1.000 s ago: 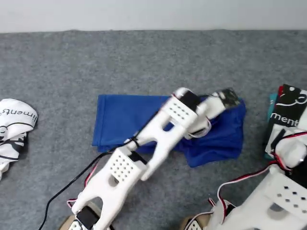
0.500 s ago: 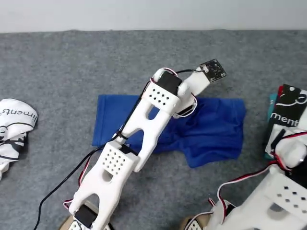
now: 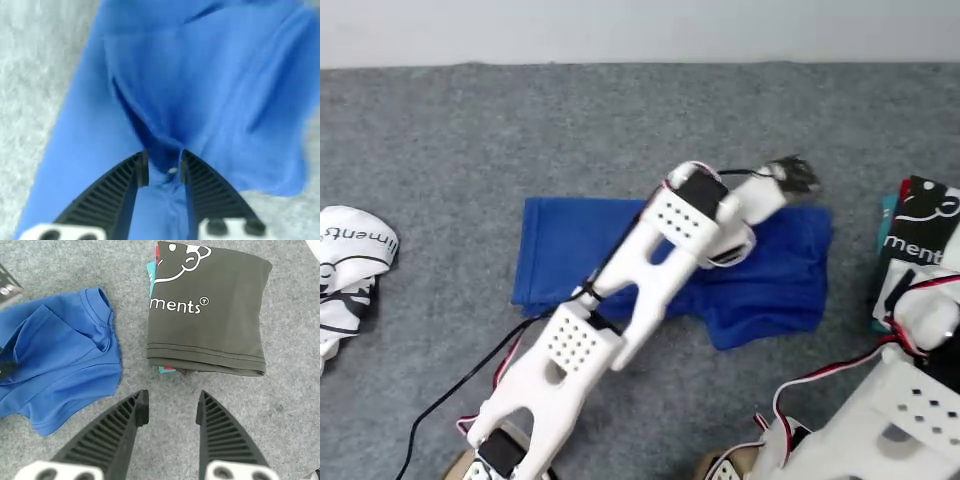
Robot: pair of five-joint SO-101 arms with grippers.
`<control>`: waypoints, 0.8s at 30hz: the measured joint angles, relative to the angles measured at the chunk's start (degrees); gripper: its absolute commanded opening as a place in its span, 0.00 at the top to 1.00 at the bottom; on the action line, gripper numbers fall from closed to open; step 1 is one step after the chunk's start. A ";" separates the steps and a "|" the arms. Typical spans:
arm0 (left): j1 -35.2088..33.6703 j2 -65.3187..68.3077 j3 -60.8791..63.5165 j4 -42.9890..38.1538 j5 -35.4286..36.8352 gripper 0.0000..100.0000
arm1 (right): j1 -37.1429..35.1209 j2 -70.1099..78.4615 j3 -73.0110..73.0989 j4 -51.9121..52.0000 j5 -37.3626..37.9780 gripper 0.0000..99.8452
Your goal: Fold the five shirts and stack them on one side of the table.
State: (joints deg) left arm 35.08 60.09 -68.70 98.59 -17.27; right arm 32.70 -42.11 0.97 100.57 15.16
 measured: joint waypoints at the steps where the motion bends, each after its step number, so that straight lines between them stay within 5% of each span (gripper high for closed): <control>1: -1.49 1.05 0.09 -0.53 0.00 0.88 | 0.00 0.00 0.00 0.00 0.00 0.83; 7: -9.05 3.08 0.09 -2.90 -2.29 0.88 | 0.00 0.00 0.00 0.00 0.00 0.83; 14: -8.97 3.08 -5.89 0.26 -2.64 0.88 | -0.35 -0.09 3.08 0.00 0.00 0.83; 24: -8.88 -10.02 4.48 0.53 2.81 0.94 | -15.38 0.00 20.48 0.00 0.00 0.83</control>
State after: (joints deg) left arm 26.20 50.07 -64.22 99.12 -14.46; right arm 17.32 -42.11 21.45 100.57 15.16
